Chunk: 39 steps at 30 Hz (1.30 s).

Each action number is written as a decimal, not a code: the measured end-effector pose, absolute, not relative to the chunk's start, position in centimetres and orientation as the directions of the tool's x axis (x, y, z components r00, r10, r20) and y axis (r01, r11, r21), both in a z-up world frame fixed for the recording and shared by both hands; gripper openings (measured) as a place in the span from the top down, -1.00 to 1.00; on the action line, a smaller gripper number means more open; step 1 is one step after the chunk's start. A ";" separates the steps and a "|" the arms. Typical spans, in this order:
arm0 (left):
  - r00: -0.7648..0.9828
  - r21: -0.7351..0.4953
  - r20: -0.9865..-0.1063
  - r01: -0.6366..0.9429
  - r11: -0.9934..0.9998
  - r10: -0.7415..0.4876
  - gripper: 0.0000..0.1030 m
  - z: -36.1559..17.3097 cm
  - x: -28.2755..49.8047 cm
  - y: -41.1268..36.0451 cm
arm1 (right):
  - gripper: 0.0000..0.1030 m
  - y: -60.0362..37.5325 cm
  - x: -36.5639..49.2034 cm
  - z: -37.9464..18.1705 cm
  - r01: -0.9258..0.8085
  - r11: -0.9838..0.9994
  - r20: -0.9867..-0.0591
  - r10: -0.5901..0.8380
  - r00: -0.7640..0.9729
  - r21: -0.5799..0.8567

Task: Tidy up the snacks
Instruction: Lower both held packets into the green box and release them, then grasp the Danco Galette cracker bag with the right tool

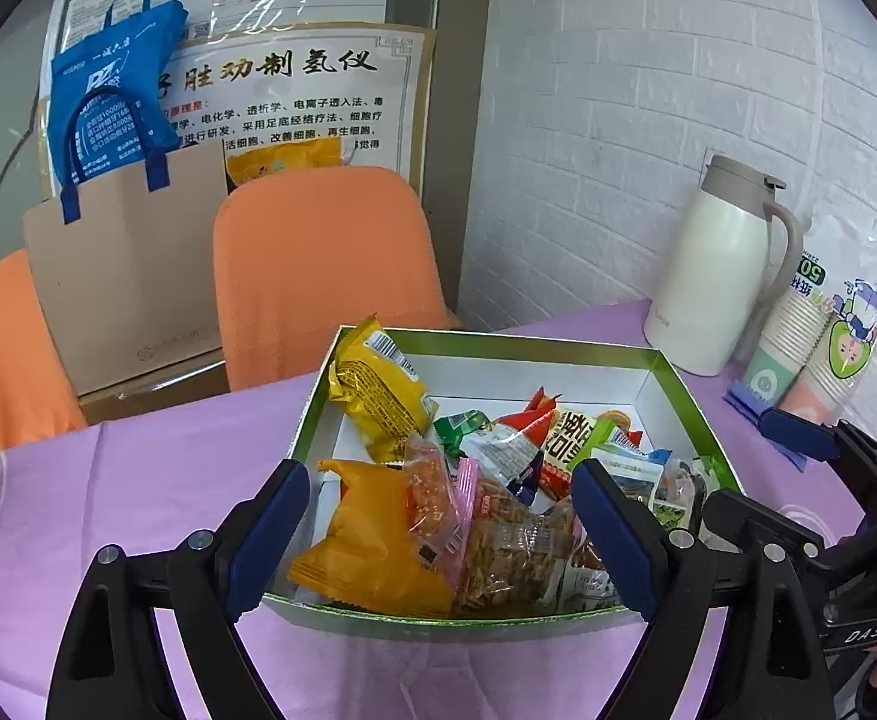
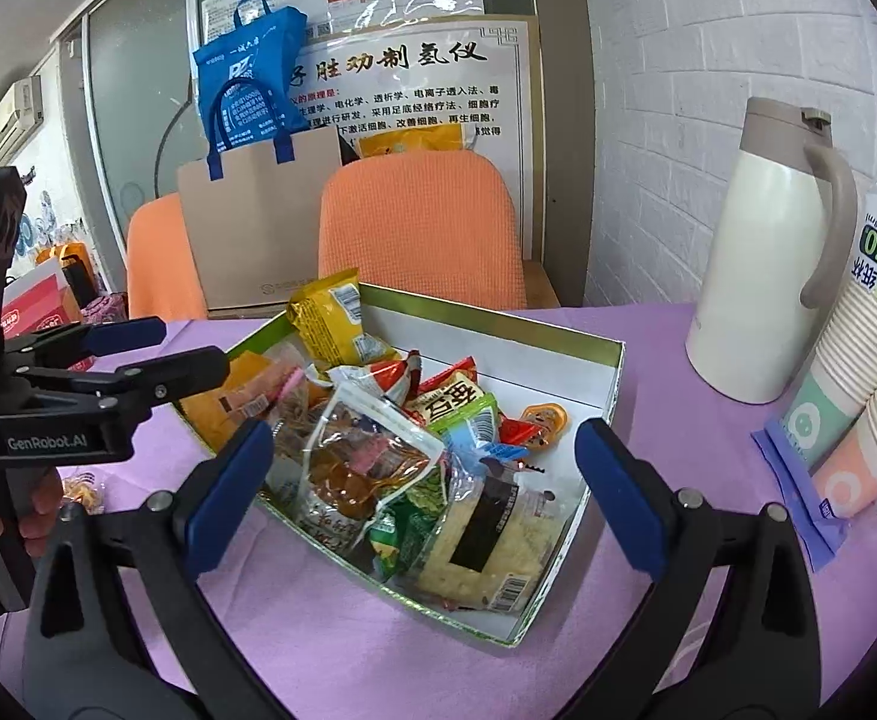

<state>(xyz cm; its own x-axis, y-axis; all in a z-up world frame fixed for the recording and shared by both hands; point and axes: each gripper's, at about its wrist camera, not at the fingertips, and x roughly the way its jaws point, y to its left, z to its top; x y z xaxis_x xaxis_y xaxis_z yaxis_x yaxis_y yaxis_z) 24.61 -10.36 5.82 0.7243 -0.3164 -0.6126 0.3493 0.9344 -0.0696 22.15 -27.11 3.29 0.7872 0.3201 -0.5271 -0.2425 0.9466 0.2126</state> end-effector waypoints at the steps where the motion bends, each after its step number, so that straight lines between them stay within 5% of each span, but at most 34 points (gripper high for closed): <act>1: 0.726 -0.070 -0.611 0.348 0.935 -0.316 -0.77 6.0 24.4 -10.2 | -0.95 -26.9 21.7 3.6 -0.250 0.945 -0.519 0.325 0.791 0.211; 11: 0.739 -0.139 -0.574 0.336 0.932 -0.352 -0.77 7.6 17.3 -5.9 | -0.96 -23.3 17.2 4.7 -0.367 0.909 -0.507 0.416 0.755 0.200; 29: 0.668 -0.277 -0.698 0.083 0.957 -0.260 -0.77 1.4 10.2 10.3 | -0.95 -7.7 16.2 -1.6 -0.622 0.709 -0.643 0.653 0.400 0.333; 39: 0.651 -0.369 -0.684 0.080 0.926 -0.329 -0.75 -1.0 9.5 12.2 | -0.52 -4.6 18.0 -2.9 -0.632 0.663 -0.656 0.689 0.307 0.401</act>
